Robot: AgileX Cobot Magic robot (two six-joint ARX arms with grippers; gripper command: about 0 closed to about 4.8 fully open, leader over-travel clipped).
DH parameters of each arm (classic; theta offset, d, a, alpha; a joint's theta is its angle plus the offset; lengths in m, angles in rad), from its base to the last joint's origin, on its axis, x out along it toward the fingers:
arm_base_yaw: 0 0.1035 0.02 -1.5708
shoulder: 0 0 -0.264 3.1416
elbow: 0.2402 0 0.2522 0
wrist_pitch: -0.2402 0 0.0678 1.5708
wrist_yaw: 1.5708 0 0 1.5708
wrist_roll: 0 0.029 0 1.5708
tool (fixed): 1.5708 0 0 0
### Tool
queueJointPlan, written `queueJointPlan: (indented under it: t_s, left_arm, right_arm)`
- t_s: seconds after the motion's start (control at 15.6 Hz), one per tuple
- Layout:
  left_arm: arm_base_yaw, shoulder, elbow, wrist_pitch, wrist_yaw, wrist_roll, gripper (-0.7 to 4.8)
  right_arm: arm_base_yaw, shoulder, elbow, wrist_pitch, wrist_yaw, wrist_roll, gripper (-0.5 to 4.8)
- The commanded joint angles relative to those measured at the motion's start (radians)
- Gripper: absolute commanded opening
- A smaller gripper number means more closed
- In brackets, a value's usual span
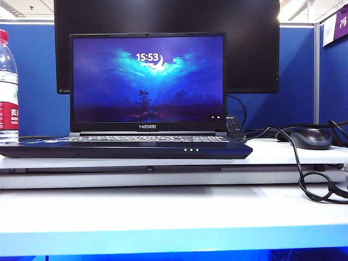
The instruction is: Open the lid of the black laptop.
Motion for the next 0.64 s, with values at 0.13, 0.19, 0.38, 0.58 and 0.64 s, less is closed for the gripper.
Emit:
queueJointPlan:
  t_s: [0.13,0.19,0.38,0.58,0.64]
  left_arm:
    - [-0.001,-0.002,0.0,0.007,0.0,-0.003,-0.04]
    - [-0.001,-0.002,0.0,0.007,0.0,-0.003,-0.04]
    - [-0.001,-0.002,0.0,0.007,0.0,-0.003,-0.04]
    - [-0.001,-0.002,0.0,0.007,0.0,-0.003,-0.04]
    - [-0.001,-0.002,0.0,0.007,0.0,-0.003,-0.04]
  right_arm:
    - [0.0,-0.005,-0.007,0.006,-0.018,0.002,0.0]
    - [0.0,-0.005,-0.008,-0.011,-0.018,0.002,-0.01]
    - [0.0,-0.005,-0.008,-0.018,-0.018,0.002,0.0]
    - [0.0,-0.005,-0.008,-0.018,-0.018,0.002,-0.01]
    - [0.0,-0.005,-0.007,-0.018,-0.018,0.002,-0.01]
